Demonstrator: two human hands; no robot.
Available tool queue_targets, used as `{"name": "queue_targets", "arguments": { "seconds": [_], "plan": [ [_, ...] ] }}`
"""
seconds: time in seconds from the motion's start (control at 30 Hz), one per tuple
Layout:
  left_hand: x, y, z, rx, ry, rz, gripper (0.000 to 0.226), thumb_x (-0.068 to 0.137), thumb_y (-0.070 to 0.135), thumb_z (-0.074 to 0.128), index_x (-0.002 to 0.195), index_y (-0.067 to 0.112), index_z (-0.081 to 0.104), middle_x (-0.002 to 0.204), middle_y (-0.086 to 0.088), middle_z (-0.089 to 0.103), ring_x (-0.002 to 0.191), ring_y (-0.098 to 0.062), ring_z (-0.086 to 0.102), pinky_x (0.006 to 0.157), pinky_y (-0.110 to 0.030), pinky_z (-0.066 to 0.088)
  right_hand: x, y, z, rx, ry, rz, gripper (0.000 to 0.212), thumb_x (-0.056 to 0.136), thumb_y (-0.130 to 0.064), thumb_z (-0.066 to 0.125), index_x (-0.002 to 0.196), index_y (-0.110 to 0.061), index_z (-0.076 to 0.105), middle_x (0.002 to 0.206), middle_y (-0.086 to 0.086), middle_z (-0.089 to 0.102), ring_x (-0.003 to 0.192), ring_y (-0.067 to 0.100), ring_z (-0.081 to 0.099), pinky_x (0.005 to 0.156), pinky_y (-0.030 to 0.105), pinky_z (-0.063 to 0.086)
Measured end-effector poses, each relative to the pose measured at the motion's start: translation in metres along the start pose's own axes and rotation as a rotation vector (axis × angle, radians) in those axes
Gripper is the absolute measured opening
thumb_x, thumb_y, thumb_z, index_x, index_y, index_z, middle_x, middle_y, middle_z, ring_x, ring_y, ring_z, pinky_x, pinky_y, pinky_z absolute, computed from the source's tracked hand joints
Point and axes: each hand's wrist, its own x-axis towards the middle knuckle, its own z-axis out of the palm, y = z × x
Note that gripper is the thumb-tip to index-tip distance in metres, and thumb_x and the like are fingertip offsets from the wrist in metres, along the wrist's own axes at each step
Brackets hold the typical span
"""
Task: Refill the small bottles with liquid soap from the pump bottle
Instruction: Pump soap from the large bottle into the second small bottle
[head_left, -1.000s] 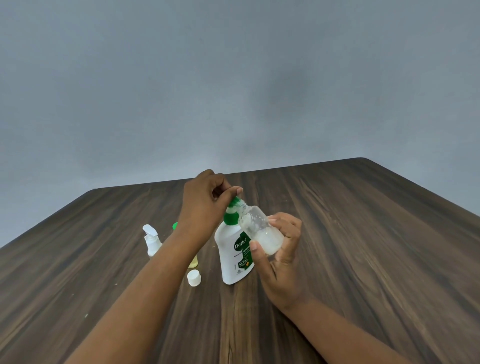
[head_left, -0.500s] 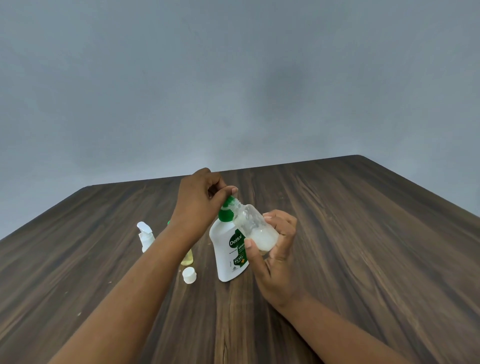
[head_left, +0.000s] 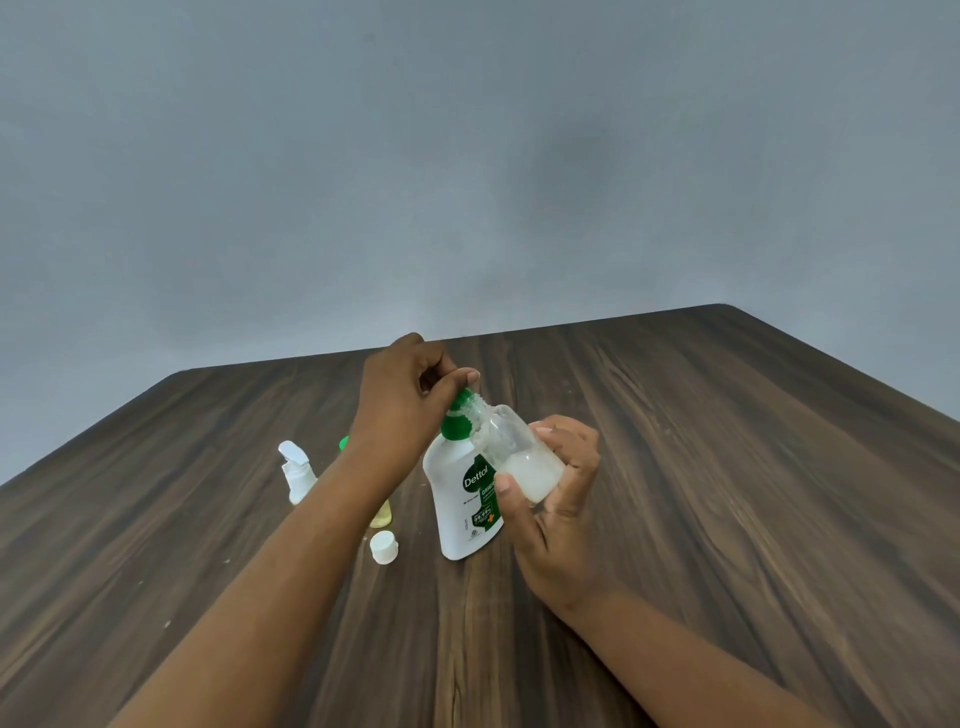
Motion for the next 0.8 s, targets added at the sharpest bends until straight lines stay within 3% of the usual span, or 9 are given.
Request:
{"name": "queue_targets", "arguments": {
  "seconds": [0.13,0.4,0.6,0.8],
  "plan": [
    [-0.003,0.001,0.002,-0.010,0.019,-0.020,0.022,0.079,0.021,0.072,0.061,0.015,0.060,0.064,0.004,0.051,0.060,-0.006,0.047,0.054,-0.007,0.034,0.000,0.000,-0.001,-0.006,0.018,0.015,0.039,0.095,-0.047,0.046,0.119,-0.021,0.032,0.118,-0.003,0.035,0.107,0.005,0.044,0.080,0.014,0.045],
    [0.012,0.008,-0.010,0.062,-0.062,0.058,0.025,0.078,0.023,0.073,0.058,0.017,0.059,0.063,0.003,0.053,0.060,-0.008,0.048,0.055,-0.011,0.035,0.000,0.000,0.001,0.010,-0.005,0.006,0.036,0.096,-0.047,0.046,0.119,-0.024,0.032,0.120,-0.004,0.035,0.108,0.009,0.046,0.080,0.021,0.048],
    [0.000,0.002,0.000,0.037,-0.009,-0.006,0.024,0.079,0.020,0.072,0.060,0.015,0.059,0.062,0.005,0.049,0.059,-0.007,0.045,0.054,-0.007,0.033,0.000,-0.003,-0.001,0.012,0.001,0.021,0.038,0.096,-0.046,0.046,0.119,-0.021,0.031,0.117,-0.004,0.035,0.109,0.001,0.043,0.082,0.011,0.044],
    [0.004,0.006,-0.006,0.017,0.005,0.038,0.020,0.078,0.020,0.072,0.061,0.016,0.062,0.064,0.005,0.051,0.060,-0.007,0.048,0.057,-0.009,0.037,0.001,-0.001,0.000,0.009,-0.001,0.010,0.038,0.096,-0.049,0.045,0.120,-0.024,0.029,0.118,-0.005,0.035,0.108,0.005,0.045,0.080,0.015,0.046]
  ]
}}
